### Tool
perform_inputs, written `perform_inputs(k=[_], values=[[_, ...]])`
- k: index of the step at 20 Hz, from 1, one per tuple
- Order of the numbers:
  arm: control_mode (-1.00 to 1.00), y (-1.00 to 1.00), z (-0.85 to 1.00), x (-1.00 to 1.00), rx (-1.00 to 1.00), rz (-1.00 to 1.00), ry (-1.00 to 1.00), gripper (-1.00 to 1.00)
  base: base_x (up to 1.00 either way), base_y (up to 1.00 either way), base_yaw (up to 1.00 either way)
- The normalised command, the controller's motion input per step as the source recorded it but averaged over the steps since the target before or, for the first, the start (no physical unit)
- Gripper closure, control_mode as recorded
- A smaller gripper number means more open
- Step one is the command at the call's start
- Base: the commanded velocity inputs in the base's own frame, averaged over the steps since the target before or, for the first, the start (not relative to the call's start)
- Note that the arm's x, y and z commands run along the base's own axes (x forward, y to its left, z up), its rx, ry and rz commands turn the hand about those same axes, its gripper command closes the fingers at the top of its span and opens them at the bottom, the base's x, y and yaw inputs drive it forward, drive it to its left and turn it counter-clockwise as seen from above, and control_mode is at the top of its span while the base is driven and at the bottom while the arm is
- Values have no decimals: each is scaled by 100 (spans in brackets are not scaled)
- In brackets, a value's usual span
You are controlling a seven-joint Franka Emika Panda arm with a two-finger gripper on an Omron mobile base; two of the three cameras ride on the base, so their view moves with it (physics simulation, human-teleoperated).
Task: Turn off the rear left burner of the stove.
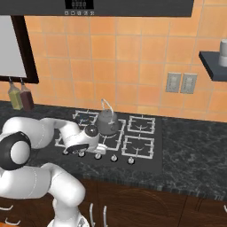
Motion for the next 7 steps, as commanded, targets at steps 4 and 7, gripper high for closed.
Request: perform_inputs(k=[4, 7], values=[[-100, 0, -1, -7, 7, -100, 24, 100, 0, 0, 0], [-100, -2, -6, -20, 13, -95, 16, 100, 0, 0, 0]])
